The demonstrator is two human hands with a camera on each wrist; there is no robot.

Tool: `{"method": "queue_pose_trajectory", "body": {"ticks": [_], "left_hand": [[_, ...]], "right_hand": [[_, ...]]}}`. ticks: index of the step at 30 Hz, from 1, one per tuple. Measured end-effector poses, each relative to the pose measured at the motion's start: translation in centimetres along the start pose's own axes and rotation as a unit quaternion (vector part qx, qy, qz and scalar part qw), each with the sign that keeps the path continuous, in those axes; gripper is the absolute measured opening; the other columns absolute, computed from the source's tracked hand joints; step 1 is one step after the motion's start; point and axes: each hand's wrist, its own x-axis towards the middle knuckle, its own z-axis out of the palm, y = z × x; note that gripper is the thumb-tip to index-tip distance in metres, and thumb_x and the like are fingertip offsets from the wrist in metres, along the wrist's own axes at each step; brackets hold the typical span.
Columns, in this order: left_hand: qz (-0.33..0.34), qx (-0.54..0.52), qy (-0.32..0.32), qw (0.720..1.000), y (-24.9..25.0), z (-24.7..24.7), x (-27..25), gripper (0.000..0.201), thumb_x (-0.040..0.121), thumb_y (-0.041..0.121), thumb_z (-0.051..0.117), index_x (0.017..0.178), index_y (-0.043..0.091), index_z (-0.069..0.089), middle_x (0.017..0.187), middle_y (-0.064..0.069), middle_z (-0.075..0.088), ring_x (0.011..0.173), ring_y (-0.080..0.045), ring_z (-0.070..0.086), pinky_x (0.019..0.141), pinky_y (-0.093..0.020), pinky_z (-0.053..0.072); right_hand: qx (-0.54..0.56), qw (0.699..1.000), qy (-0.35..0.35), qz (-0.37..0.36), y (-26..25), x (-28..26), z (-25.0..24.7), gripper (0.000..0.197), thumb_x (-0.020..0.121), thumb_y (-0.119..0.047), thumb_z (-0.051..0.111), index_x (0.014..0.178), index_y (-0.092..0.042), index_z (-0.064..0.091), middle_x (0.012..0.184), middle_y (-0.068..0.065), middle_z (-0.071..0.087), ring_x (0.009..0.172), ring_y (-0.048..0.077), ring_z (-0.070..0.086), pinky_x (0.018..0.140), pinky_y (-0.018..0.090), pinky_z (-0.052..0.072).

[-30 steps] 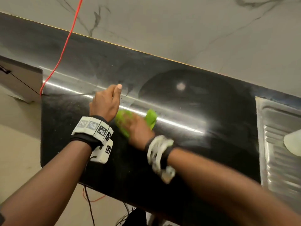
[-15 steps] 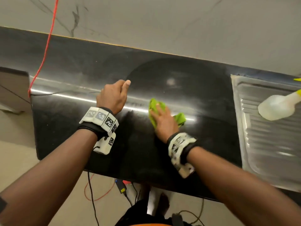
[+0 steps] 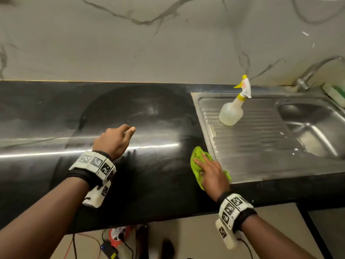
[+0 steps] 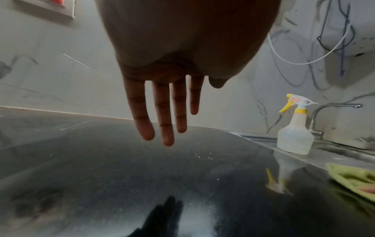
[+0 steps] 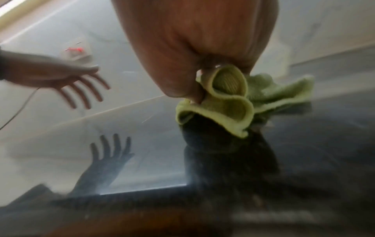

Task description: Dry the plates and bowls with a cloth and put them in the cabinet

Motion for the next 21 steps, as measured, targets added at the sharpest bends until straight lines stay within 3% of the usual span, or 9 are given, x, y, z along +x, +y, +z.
{"method": "queue_pose_trajectory", "body": {"ticks": [3,7,10,16,18,21], "left_hand": [[0.004,-0.002,0.002,1.0,-0.3,-0.2,-0.3,0.044,0.099,0.061,0.032,0.12,0.034,0.058,0.115,-0.014,0.068,0.108,-0.042,0.061,0.088,-0.046,0.05],[0.029,-0.011,0.039,0.999,0.3,-1.0,-0.3,0.037,0.098,0.062,0.034,0.116,0.038,0.055,0.112,-0.003,0.07,0.105,-0.037,0.063,0.086,-0.048,0.05],[0.064,-0.017,0.066,0.996,1.6,-1.3,-0.3,0.034,0.099,0.058,0.037,0.117,0.036,0.055,0.116,0.001,0.067,0.105,-0.032,0.063,0.085,-0.048,0.05],[0.074,-0.028,0.088,0.993,3.2,-1.9,-0.1,0.041,0.099,0.053,0.042,0.132,0.03,0.053,0.134,0.002,0.057,0.114,-0.03,0.06,0.088,-0.049,0.048],[0.079,-0.031,0.09,0.992,3.1,-2.1,0.4,0.042,0.099,0.052,0.043,0.132,0.029,0.054,0.133,0.001,0.058,0.114,-0.03,0.061,0.089,-0.047,0.051],[0.069,0.0,0.054,0.996,2.3,-1.3,1.1,0.042,0.097,0.05,0.049,0.134,0.031,0.051,0.136,0.002,0.056,0.118,-0.027,0.059,0.091,-0.042,0.05]], "right_hand": [[0.054,0.997,0.002,0.059,1.1,-1.3,0.3,0.05,0.081,0.0,0.062,0.123,-0.027,0.068,0.145,0.006,0.051,0.111,0.038,0.056,0.093,0.043,0.049],[0.108,0.983,0.056,0.137,3.3,1.9,-3.2,0.04,0.082,-0.003,0.062,0.114,-0.026,0.071,0.122,0.006,0.068,0.109,0.033,0.062,0.091,0.035,0.048],[0.108,0.972,0.085,0.191,5.7,5.3,-5.6,0.039,0.084,-0.001,0.057,0.114,-0.024,0.071,0.12,0.01,0.066,0.111,0.034,0.06,0.093,0.036,0.048],[0.085,0.977,-0.008,0.196,7.6,6.0,-5.6,0.045,0.085,-0.002,0.06,0.126,-0.02,0.065,0.133,0.011,0.06,0.122,0.031,0.055,0.1,0.032,0.042],[0.103,0.975,0.017,0.197,7.8,6.2,-5.8,0.041,0.085,-0.004,0.063,0.125,-0.015,0.066,0.131,0.012,0.062,0.12,0.031,0.057,0.099,0.031,0.043],[0.143,0.973,0.125,0.132,6.4,7.9,-6.4,0.031,0.08,0.002,0.067,0.109,-0.007,0.072,0.117,0.014,0.068,0.111,0.033,0.063,0.095,0.027,0.043]]}}
